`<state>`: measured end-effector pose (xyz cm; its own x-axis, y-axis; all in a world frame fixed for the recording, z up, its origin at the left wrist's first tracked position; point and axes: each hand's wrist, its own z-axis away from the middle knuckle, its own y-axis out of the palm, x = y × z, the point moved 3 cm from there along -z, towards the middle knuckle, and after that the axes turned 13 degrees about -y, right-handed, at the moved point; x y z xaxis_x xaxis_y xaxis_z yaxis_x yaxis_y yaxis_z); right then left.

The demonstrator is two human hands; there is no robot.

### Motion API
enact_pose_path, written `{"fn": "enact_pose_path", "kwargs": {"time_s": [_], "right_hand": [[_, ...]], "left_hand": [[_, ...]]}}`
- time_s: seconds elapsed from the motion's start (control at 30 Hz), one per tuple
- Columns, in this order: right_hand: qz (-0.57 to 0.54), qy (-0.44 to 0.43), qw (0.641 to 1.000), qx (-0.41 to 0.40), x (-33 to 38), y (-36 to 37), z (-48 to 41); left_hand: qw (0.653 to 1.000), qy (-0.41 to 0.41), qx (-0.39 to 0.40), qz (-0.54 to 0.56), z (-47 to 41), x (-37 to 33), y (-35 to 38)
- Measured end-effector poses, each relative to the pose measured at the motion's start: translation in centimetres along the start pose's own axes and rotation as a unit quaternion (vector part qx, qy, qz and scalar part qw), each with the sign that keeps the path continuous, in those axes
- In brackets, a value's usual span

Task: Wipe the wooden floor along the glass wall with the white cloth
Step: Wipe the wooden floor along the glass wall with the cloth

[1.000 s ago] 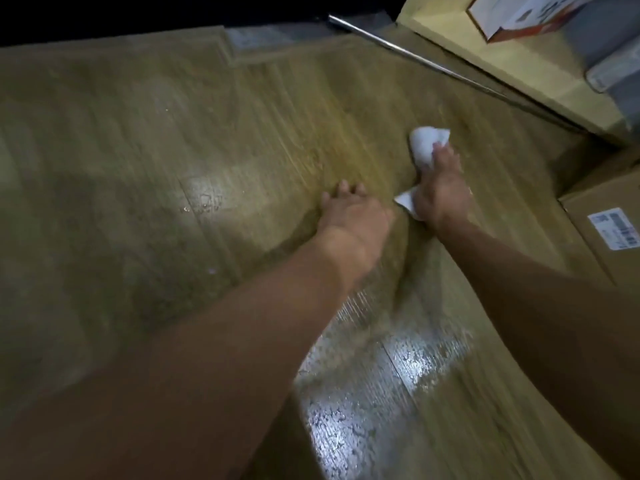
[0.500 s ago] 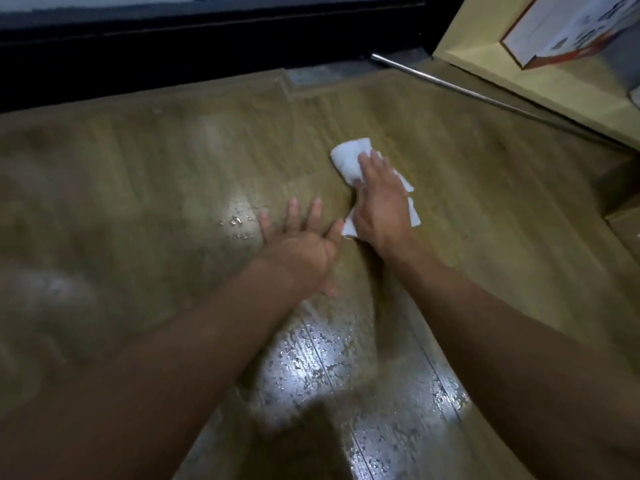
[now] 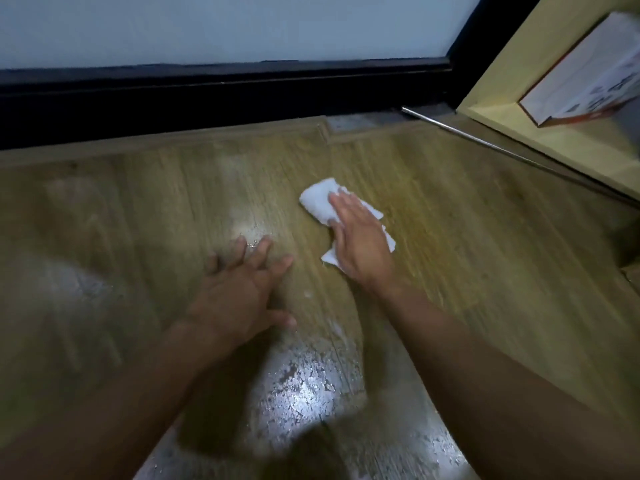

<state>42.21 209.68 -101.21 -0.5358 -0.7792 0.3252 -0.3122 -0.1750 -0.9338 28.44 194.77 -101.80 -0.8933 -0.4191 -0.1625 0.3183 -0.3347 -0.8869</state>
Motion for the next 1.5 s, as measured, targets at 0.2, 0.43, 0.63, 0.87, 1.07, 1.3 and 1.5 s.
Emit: {"fn": "enact_pose_path", "kwargs": {"time_s": [0.2,0.43,0.63,0.87,1.07,1.3,1.5], "right_hand": [[0.007,0.044,0.998,0.039,5.5,2.9,-5.1],[-0.119,-0.113,0.984,0.063,6.9,2.3,0.8],[-0.018,0.029,0.999,0.032,5.2,2.5,-4.4],[-0.045,-0.147,0.983,0.1,11.8,5.2,-1.6],[-0.004,-0.182,0.971,0.152,7.7,3.2,-2.5],[-0.012,-0.066,0.982,0.174,14.7,6.1,-7.8],[-0.049,-0.202,0.969,0.132,14.5,6.1,-2.2]], "left_hand": [[0.995,-0.09,-0.036,-0.009,-0.4,1.5,-0.9],[0.997,-0.079,0.0,-0.022,-0.1,5.3,-1.7],[0.996,-0.079,-0.013,-0.024,0.5,5.9,-1.6],[0.991,-0.121,-0.036,-0.044,2.0,7.2,-1.8],[0.989,-0.135,0.026,-0.055,2.7,10.3,-2.6],[0.992,-0.11,0.048,-0.024,2.3,9.6,-3.8],[1.0,-0.018,0.013,-0.013,4.3,13.9,-3.6]]}}
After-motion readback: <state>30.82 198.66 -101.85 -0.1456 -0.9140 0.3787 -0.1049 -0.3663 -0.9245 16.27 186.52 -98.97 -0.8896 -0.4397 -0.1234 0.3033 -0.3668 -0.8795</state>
